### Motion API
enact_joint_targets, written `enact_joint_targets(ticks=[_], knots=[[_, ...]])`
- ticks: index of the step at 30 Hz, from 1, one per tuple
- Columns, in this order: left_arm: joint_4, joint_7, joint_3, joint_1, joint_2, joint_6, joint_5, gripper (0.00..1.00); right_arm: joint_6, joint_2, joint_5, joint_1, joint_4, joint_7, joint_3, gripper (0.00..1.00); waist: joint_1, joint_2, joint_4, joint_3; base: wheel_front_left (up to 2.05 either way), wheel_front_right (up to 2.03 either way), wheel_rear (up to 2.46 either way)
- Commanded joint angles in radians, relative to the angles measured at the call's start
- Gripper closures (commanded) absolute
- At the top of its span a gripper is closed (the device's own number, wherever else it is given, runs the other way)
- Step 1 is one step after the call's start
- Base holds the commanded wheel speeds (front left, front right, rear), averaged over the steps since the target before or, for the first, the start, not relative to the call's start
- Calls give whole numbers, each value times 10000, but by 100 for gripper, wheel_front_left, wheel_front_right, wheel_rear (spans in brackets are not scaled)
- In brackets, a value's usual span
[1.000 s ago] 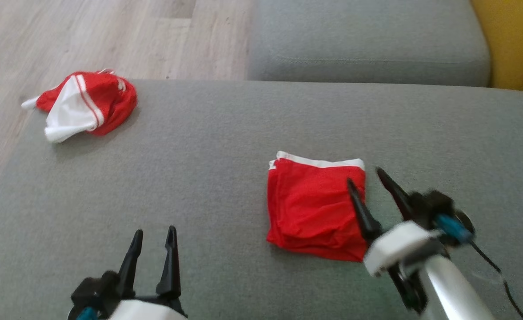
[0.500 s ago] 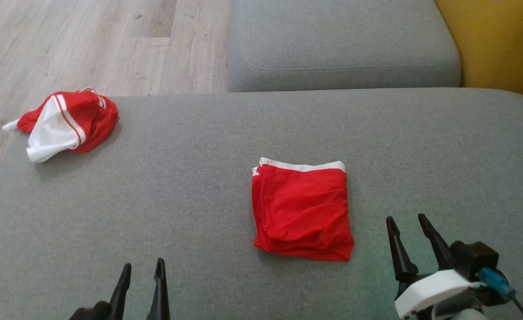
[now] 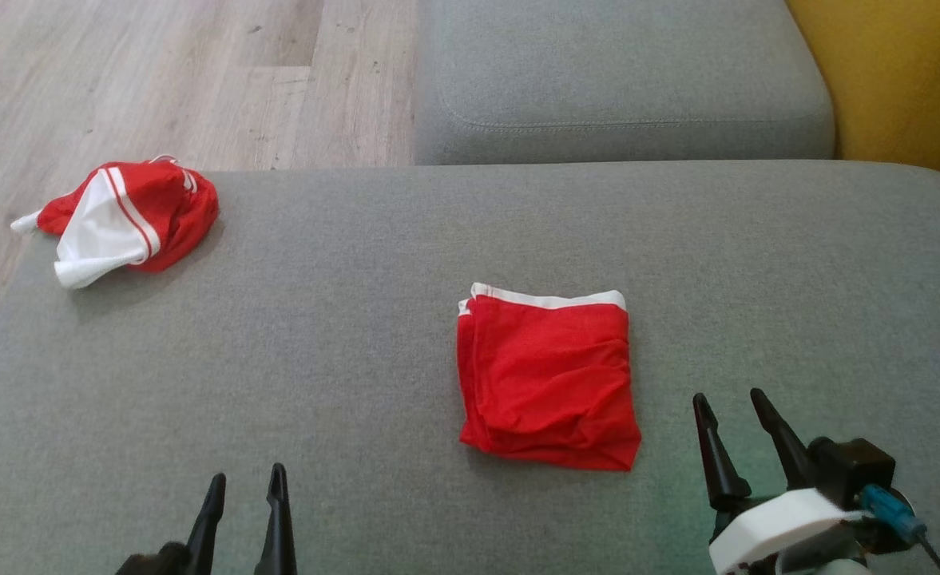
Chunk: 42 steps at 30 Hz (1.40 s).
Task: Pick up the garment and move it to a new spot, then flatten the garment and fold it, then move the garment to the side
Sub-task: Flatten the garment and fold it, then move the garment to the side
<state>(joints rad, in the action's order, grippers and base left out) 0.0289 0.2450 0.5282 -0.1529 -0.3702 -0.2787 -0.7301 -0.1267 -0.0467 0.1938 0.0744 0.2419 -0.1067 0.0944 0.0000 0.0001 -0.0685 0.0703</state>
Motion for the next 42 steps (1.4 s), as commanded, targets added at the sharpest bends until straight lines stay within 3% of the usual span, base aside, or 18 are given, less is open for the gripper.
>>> enact_joint_targets(ticks=[1,14,22,31,32,33,34,35,42], knots=[[-322,122,-369,398,-208,-48,99,0,-40,-36,44,-303,-284,-85,261,0,0,-1,-20,-22,0,0,0],[-391,62,-193,761,-172,-30,264,0,-40,-36,-311,-1708,342,1398,-177,0,0,-1,-569,-397,0,0,0],[-337,28,-14,1103,45,58,339,0,-40,-36,-679,-2931,1616,2869,-692,0,0,-1,-1614,-962,0,0,0],[-177,87,3,1315,279,176,440,0,-40,-36,-655,-3646,3279,3667,-1009,0,0,-1,-2326,-1586,0,0,0],[-175,94,-6,1330,297,182,458,0,-40,-36,-590,-3709,3437,3747,-978,20,0,-1,-2330,-1629,0,0,0],[-180,99,-6,1350,307,192,485,0,-40,-36,-515,-3781,3563,3786,-934,53,0,-1,-2317,-1670,0,0,0],[-195,103,3,1381,317,204,517,0,-40,-36,-441,-3863,3654,3784,-875,73,0,-1,-2281,-1713,0,0,0],[-218,107,14,1415,321,220,554,0,-40,-36,-344,-3950,3710,3738,-805,100,0,-1,-2214,-1763,0,0,0],[-471,123,54,1705,357,271,788,0,-40,-36,-426,-4677,3648,3316,-676,100,0,-1,-1084,-2212,0,0,0]])
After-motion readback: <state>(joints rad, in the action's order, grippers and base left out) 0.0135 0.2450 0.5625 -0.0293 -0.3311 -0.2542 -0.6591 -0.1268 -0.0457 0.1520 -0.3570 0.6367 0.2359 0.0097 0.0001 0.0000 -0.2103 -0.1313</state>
